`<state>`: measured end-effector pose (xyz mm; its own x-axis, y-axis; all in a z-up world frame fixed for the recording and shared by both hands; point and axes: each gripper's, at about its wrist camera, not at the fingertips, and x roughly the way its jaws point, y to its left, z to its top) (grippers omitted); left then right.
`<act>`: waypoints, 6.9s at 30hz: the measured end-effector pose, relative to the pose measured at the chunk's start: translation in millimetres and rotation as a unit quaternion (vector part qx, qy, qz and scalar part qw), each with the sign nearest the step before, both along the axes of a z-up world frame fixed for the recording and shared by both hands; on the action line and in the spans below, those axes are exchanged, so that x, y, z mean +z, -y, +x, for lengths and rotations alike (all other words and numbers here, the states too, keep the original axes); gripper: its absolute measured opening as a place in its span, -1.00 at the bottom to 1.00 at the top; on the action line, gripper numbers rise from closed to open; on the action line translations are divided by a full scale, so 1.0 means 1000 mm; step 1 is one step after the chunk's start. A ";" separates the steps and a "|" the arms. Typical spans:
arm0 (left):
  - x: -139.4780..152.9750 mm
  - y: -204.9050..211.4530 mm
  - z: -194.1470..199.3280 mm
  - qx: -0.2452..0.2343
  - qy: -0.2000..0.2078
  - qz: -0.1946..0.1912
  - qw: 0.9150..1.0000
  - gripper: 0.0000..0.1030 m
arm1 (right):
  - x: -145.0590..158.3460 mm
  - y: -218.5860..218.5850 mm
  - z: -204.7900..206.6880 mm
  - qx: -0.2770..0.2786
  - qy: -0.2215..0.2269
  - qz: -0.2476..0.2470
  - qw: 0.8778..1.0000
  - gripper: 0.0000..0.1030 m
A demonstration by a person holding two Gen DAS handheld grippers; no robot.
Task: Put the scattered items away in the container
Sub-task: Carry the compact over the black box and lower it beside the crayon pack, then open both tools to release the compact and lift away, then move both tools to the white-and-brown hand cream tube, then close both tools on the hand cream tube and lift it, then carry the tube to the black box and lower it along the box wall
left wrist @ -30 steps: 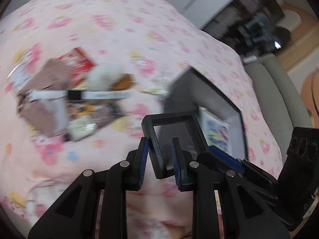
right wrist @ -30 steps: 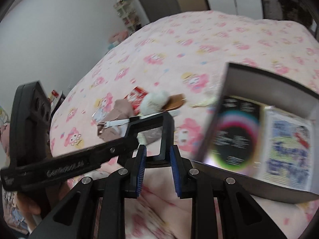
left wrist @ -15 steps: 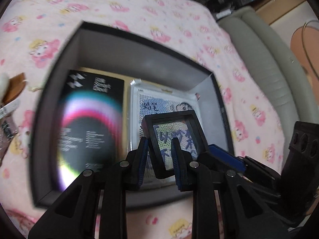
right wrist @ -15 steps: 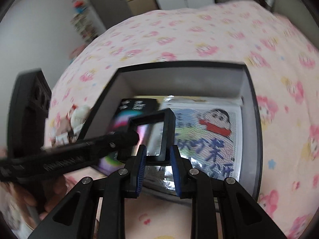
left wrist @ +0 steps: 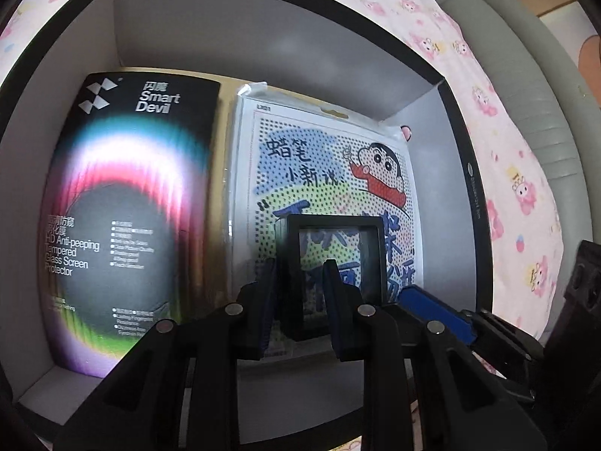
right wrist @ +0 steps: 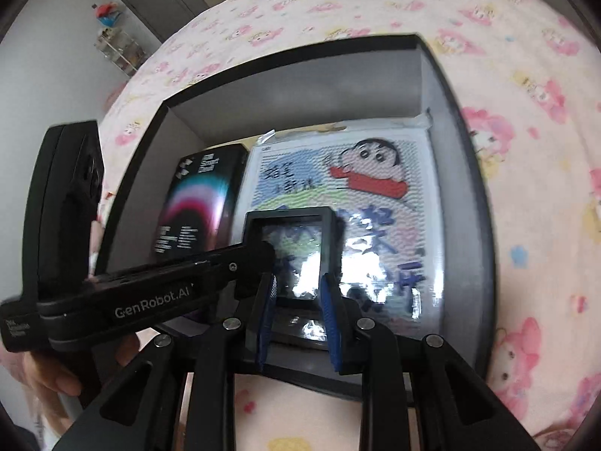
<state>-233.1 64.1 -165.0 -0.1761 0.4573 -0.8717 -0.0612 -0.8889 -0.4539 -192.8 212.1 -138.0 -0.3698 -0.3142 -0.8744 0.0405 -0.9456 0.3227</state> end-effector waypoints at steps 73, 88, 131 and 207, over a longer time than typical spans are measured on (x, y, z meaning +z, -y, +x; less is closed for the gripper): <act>0.142 0.044 0.140 -0.018 -0.222 -0.038 0.974 0.12 | 0.106 0.019 0.106 -0.072 -0.151 0.086 0.982 -0.25; 0.133 0.165 0.199 0.070 -0.206 -0.061 0.974 0.10 | 0.098 0.137 0.135 0.055 -0.138 0.064 0.987 -0.25; -0.032 0.372 0.103 0.108 0.024 -0.002 0.994 -0.37 | -0.035 0.329 -0.024 0.173 -0.002 0.058 0.983 -0.24; 0.031 0.082 -0.097 0.059 -0.054 0.069 0.994 -0.19 | 0.033 0.003 -0.121 0.041 -0.047 -0.003 0.998 -0.22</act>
<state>-330.1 -18.0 -133.7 -0.3255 0.5416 -0.7751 -0.0146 -0.8225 -0.5686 -313.9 209.5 -105.0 -0.4229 -0.3525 -0.8348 0.1475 -0.9357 0.3204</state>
